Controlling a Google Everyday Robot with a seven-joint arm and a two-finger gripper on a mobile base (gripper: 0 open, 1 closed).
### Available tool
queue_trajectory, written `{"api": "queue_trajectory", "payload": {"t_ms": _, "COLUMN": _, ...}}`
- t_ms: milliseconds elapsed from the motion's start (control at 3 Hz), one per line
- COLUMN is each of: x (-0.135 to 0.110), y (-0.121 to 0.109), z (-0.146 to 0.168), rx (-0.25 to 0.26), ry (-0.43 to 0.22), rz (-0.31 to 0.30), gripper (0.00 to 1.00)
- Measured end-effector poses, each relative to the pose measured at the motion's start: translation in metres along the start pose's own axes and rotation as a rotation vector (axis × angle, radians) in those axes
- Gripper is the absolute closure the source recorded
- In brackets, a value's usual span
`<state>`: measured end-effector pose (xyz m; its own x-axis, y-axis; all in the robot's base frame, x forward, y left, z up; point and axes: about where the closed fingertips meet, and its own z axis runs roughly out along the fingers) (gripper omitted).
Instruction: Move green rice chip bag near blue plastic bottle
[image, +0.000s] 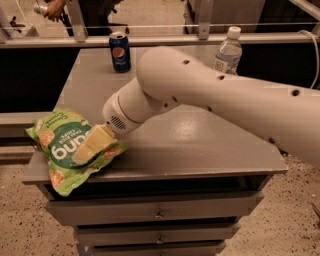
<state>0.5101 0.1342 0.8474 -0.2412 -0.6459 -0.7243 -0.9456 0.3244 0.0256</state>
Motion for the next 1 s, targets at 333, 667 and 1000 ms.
{"api": "queue_trajectory", "payload": {"t_ms": 333, "x": -0.022, "y": -0.001, "z": 0.033, "rx": -0.056, "ry": -0.06, "rz": 0.092, "gripper": 0.0}}
{"api": "queue_trajectory", "payload": {"t_ms": 667, "x": -0.03, "y": 0.005, "z": 0.047, "rx": -0.09, "ry": -0.086, "rz": 0.124, "gripper": 0.0}}
{"api": "queue_trajectory", "payload": {"t_ms": 1000, "x": -0.03, "y": 0.016, "z": 0.052, "rx": -0.107, "ry": -0.107, "rz": 0.133, "gripper": 0.19}}
